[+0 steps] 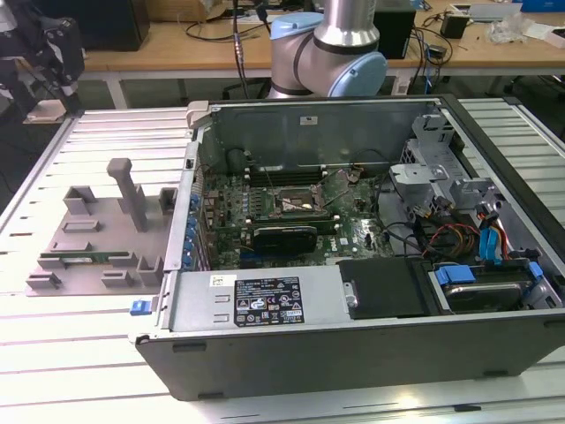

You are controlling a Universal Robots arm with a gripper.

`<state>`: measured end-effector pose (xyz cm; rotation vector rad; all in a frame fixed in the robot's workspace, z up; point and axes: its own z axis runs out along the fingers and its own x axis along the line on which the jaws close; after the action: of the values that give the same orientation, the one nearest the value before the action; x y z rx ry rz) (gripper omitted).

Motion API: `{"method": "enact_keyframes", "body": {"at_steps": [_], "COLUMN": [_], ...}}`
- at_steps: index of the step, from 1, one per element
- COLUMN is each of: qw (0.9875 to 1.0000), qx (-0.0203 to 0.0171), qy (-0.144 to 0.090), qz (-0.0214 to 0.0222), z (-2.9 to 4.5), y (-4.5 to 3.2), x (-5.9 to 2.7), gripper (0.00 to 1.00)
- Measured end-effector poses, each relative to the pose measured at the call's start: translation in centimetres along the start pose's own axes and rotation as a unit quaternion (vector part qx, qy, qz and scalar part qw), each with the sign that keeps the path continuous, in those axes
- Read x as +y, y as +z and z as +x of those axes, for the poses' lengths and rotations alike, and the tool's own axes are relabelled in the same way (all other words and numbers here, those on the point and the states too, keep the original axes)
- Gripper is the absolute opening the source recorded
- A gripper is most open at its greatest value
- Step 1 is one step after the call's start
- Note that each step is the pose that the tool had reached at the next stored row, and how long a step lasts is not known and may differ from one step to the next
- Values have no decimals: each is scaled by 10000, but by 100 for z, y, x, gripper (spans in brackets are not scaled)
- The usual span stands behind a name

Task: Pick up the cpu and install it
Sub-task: 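Pick up the cpu and move it towards the insertion slot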

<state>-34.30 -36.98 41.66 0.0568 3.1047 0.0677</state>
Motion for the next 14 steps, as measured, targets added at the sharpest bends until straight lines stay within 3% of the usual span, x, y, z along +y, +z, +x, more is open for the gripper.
{"method": "enact_keyframes", "body": {"at_steps": [14], "qw": [10000], "qx": [0], "qy": [0], "qz": [0], "z": [-294], "y": [11], "x": [11], "gripper": [55]}}
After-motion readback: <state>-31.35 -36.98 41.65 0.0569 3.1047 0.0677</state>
